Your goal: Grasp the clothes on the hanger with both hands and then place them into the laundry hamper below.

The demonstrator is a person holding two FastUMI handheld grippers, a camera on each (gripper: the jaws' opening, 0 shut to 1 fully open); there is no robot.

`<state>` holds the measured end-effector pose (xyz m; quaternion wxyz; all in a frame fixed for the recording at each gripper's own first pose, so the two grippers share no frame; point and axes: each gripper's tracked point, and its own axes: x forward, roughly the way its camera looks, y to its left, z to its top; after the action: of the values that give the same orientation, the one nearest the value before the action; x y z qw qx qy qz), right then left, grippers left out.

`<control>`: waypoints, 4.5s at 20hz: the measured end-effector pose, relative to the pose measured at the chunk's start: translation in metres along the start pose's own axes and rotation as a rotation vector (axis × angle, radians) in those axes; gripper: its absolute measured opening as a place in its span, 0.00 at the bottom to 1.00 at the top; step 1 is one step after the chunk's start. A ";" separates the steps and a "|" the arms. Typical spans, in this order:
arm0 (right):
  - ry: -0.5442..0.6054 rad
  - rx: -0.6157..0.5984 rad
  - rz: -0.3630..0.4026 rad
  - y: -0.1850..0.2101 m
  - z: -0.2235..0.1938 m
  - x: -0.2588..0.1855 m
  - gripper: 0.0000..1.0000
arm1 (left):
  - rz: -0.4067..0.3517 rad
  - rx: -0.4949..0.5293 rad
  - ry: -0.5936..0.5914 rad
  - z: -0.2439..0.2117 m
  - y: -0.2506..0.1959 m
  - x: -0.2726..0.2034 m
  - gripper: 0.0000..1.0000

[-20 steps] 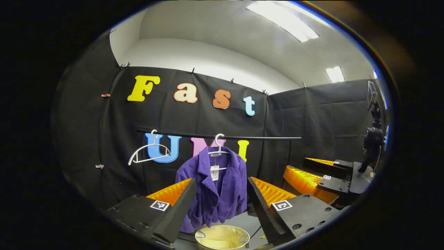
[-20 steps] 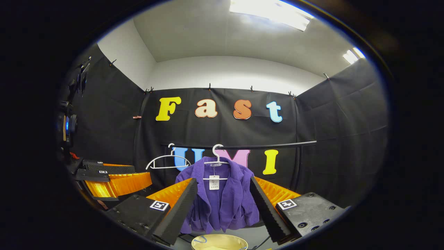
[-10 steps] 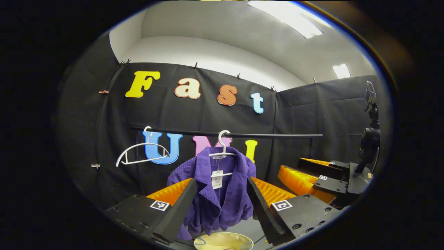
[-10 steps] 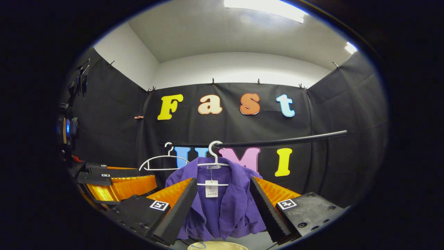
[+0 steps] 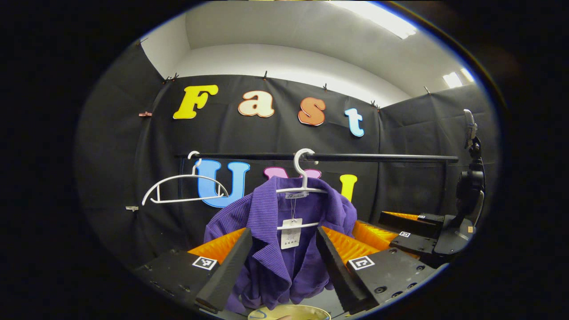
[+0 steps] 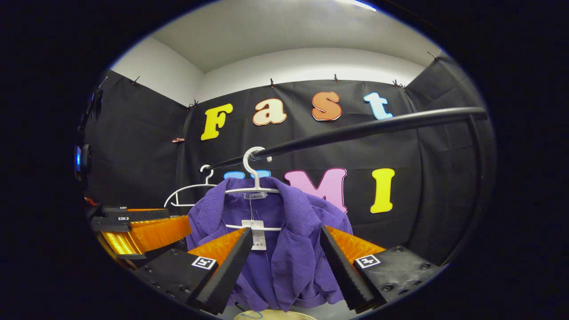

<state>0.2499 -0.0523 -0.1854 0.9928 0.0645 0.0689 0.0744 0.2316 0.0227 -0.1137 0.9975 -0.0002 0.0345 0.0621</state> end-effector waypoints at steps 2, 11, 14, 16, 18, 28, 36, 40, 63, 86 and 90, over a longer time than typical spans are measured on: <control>0.003 0.001 0.011 -0.009 -0.008 0.014 0.97 | 0.034 -0.001 0.019 -0.012 0.004 0.012 0.92; 0.015 0.031 0.111 -0.016 -0.049 0.055 0.98 | 0.159 -0.060 0.073 -0.062 0.014 0.052 0.92; 0.018 0.031 0.129 -0.016 -0.060 0.070 0.98 | 0.189 -0.076 0.078 -0.071 0.019 0.066 0.92; 0.029 0.026 0.132 -0.019 -0.067 0.080 0.98 | 0.205 -0.073 0.082 -0.076 0.022 0.076 0.92; 0.027 0.050 0.174 -0.011 -0.071 0.086 0.98 | 0.230 -0.070 0.082 -0.080 0.027 0.083 0.92; 0.075 0.180 0.165 -0.028 -0.087 0.118 0.45 | 0.272 -0.122 0.121 -0.100 0.049 0.115 0.47; 0.113 0.264 0.295 -0.023 -0.090 0.128 0.16 | 0.245 -0.139 0.154 -0.101 0.052 0.121 0.09; 0.140 0.306 0.384 -0.018 -0.087 0.124 0.16 | 0.185 -0.154 0.155 -0.089 0.048 0.112 0.09; -0.141 0.963 0.696 -0.015 0.076 0.116 0.16 | 0.232 -0.148 -0.223 0.084 0.150 0.078 0.09; -0.099 0.898 0.394 -0.079 0.017 0.140 0.16 | 0.111 -0.223 0.270 -0.133 0.078 0.120 0.09; -0.073 0.820 0.253 -0.110 -0.011 0.140 0.15 | 0.003 -0.262 0.317 -0.146 0.034 0.126 0.09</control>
<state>0.4008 -0.1366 -0.2293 0.8698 0.4641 0.0494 0.1598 0.3420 0.0710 -0.2678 0.9710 -0.1395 0.1825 0.0665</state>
